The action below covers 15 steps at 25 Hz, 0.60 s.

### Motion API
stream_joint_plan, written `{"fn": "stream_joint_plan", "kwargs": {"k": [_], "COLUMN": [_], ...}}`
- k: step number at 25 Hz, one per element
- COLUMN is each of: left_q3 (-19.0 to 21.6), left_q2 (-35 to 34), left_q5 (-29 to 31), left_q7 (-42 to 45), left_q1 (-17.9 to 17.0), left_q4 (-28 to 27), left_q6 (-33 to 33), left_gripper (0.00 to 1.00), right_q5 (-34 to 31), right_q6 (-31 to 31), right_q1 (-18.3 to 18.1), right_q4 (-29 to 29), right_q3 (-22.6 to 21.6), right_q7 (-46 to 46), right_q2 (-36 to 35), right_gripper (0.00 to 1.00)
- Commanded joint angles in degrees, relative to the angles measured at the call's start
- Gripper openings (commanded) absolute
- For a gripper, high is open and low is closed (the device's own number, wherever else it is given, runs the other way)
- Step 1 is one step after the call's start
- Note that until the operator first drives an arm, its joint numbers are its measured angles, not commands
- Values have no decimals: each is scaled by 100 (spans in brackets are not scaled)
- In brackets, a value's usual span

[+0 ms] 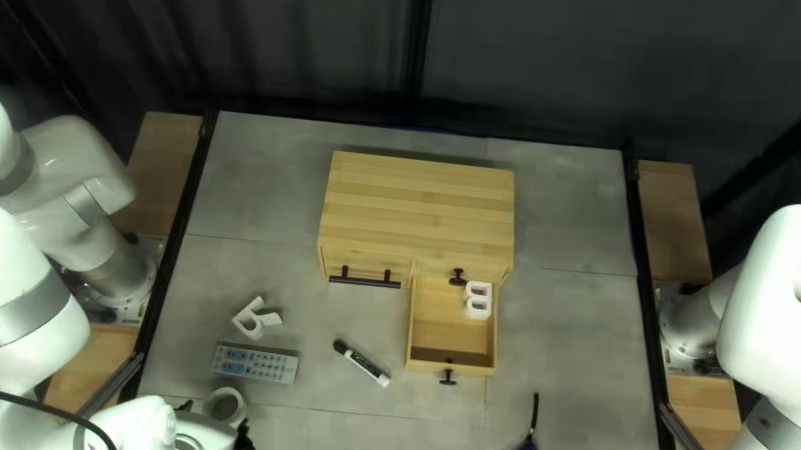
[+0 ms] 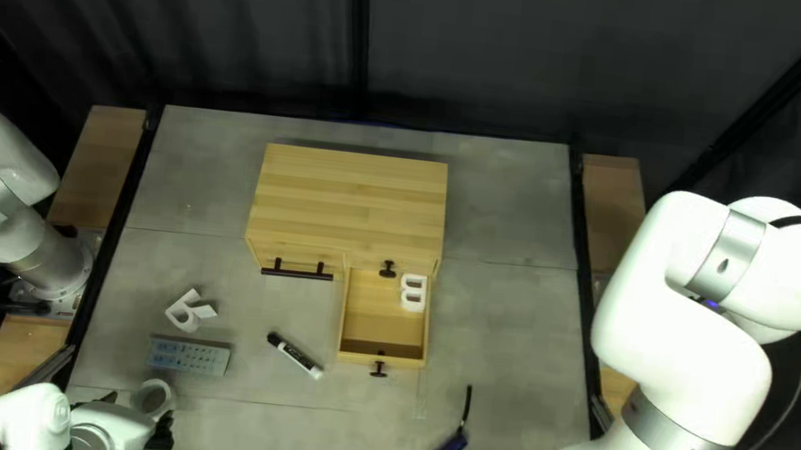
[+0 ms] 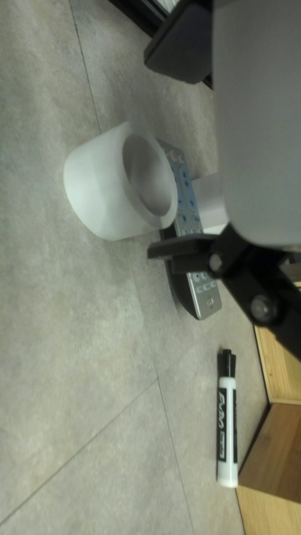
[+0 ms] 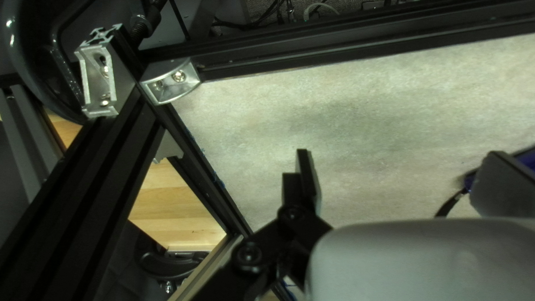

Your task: Open drawers and place objects into drawer and close

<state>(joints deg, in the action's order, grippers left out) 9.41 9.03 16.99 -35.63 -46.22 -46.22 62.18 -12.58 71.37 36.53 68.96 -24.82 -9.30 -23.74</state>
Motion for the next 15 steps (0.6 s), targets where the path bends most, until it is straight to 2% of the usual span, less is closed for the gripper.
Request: {"fn": "stream_joint_plan", "kwargs": {"k": [1,15], "left_q3": [-8,-24], "left_q2": [3,42], "left_q5": [50,193], "left_q7": [91,135], "left_q1": [-6,-8], "left_q4": [79,200], "left_q6": [-133,-340], "left_gripper": [100,100], "right_q5": [0,0], "right_q6": [0,0], "right_q1": [0,0], "right_q4": [0,0], "right_q3": [0,0], "right_q7": [0,0], "right_q2": [0,0], "right_gripper": [100,100]}}
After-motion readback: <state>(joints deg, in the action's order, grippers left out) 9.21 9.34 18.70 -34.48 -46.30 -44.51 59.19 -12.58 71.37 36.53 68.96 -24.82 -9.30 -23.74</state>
